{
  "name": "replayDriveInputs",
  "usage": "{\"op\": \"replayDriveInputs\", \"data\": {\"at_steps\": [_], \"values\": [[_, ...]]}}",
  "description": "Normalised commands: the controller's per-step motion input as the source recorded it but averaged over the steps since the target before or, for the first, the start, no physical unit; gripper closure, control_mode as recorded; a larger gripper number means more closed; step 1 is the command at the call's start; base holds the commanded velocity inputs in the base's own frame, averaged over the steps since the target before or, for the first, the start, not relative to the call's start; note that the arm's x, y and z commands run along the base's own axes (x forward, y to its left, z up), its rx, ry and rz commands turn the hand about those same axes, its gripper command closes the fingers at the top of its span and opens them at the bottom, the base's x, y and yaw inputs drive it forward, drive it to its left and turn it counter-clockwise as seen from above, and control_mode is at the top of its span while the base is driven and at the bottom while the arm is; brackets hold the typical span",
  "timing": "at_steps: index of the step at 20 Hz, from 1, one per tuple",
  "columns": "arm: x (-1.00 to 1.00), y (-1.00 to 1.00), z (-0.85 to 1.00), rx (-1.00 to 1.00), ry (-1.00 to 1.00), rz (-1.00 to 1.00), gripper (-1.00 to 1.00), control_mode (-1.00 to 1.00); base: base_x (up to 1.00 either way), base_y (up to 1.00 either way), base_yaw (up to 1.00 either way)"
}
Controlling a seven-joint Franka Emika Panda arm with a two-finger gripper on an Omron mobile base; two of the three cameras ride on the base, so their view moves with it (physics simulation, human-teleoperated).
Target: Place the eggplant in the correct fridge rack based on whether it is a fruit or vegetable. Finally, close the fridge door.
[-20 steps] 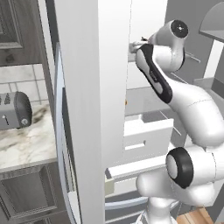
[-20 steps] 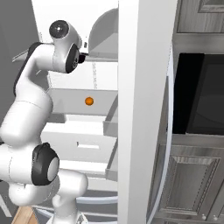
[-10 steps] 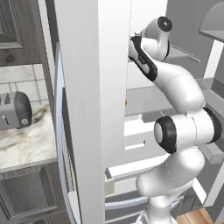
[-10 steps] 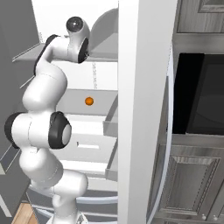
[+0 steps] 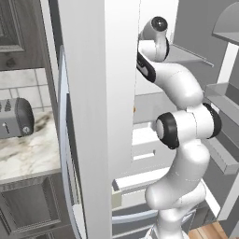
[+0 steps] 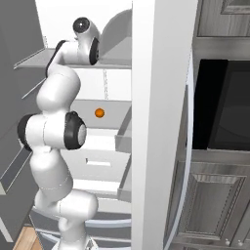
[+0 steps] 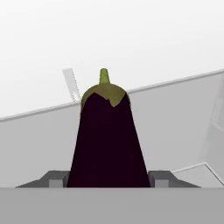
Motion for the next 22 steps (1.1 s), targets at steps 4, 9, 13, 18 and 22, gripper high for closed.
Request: {"op": "replayDriveInputs", "data": {"at_steps": [4, 9, 13, 18, 22], "values": [[-0.04, 0.01, -0.61, 0.00, -0.05, 0.00, -1.00, -1.00, 0.00, 0.00, 0.00], [-0.07, 0.00, -0.24, 0.00, -0.11, 0.00, -1.00, -1.00, 0.00, 0.00, 0.00], [-0.09, 0.00, -0.04, 0.00, -0.02, 0.00, -1.00, -1.00, 0.00, 0.00, 0.00], [-0.37, 0.00, 0.02, 0.00, 0.00, 0.00, -1.00, -1.00, 0.00, 0.00, 0.00], [-0.97, 0.00, 0.06, 0.00, -0.07, 0.00, -1.00, -1.00, 0.00, 0.00, 0.00]]}}
